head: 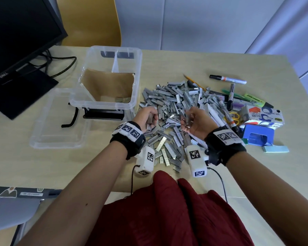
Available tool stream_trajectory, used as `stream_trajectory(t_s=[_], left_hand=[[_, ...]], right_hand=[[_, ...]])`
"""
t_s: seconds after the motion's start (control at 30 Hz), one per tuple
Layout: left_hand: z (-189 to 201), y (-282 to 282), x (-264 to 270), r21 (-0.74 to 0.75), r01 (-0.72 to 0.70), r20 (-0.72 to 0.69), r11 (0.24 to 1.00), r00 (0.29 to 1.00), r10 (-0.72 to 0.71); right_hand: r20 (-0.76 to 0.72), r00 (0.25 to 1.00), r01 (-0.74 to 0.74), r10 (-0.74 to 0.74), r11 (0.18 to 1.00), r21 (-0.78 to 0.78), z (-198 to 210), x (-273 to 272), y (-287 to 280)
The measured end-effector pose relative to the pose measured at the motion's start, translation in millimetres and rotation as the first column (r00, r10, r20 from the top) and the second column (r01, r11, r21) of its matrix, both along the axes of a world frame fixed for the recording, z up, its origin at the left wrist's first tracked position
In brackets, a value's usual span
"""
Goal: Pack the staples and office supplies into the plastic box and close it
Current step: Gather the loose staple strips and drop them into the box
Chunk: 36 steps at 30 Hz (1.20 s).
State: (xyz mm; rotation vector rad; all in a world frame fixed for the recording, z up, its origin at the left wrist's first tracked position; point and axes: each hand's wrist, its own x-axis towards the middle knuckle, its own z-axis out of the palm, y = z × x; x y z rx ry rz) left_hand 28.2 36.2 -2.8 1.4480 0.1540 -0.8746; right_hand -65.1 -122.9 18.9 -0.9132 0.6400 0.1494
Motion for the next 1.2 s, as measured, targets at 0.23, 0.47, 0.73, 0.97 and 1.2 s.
stream_trajectory(t_s=[0.23,0.47,0.73,0.97,1.2], left_hand=[[2,-2,6,0.142,-0.064,0.041,0.988,0.997,0.059],[-1,-15,13,0.707,0.086,0.301,0.702,0.862,-0.408],[-5,-38,18,0.881,0.128,0.255,0.456,0.683,-0.684],[-3,-46,24,0.892,0.235,0.15,0.385,0.651,-0.744],[-11,-47,19,0.911,0.182,0.186,0.37,0.62,-0.762]], right_hand=[[-0.21,0.93,-0.348,0.3,0.546,-0.762,-6,26,22],[-0.507,0.806,-0.479,0.305,-0.167,-0.862,-18,33,29],[-0.405,0.865,-0.405,0.295,-0.064,-0.912,-19,31,22],[0.006,0.995,-0.094,0.099,0.962,-0.256,-5,14,-6],[-0.009,0.992,0.125,-0.128,0.957,0.261,-6,1,-15]])
